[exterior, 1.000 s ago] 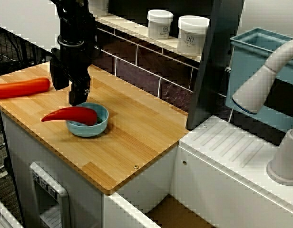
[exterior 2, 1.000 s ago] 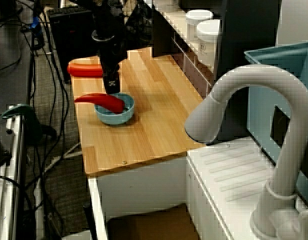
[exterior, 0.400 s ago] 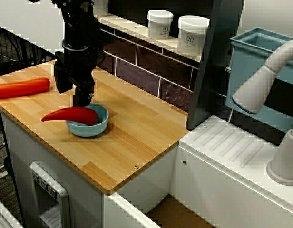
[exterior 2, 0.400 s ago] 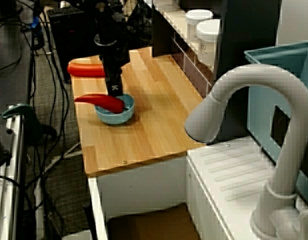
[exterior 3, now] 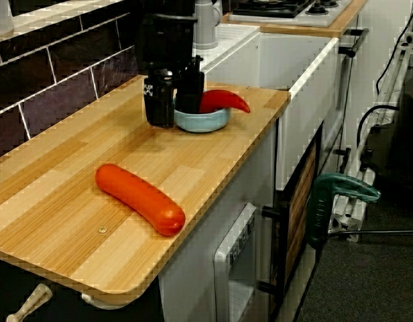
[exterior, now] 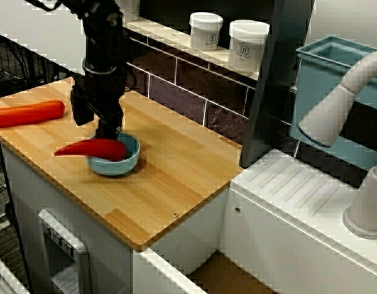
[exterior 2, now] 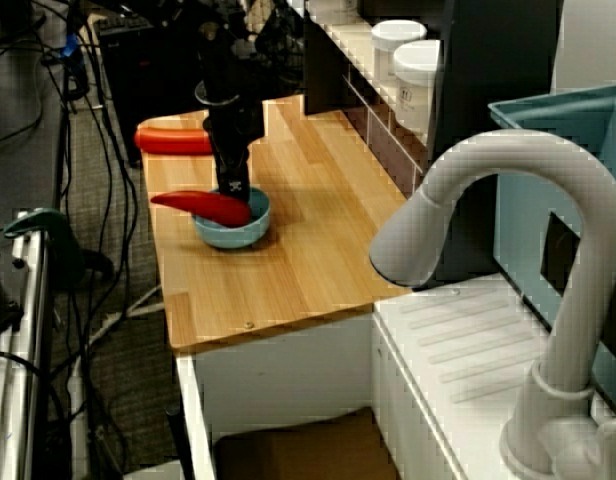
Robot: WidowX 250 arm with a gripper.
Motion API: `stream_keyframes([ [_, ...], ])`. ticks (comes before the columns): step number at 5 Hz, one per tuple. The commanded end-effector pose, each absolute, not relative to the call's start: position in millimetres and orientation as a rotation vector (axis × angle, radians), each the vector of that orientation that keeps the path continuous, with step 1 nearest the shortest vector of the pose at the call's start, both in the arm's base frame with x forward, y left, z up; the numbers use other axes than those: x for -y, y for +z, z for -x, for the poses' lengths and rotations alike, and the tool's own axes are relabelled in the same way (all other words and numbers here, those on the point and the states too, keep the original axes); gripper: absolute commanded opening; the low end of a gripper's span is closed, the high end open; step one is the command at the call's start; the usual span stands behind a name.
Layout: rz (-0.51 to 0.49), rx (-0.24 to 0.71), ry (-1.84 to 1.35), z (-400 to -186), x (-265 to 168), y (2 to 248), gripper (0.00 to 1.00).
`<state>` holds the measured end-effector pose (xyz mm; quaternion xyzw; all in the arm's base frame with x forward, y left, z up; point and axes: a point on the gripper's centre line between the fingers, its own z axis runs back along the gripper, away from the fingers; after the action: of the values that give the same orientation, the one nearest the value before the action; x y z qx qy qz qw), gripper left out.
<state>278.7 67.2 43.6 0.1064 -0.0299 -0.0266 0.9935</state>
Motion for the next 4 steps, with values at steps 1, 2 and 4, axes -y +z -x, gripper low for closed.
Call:
stream_keyframes([
  [1, -0.231, 0.062, -0.048, -285.9, -68.7, 41.7, 1.00],
  [2, -0.224, 0.053, -0.031, -291.3, -83.5, 50.2, 1.00],
  [4, -0.239, 0.035, 0.015, -304.2, -125.2, 56.4, 1.00],
])
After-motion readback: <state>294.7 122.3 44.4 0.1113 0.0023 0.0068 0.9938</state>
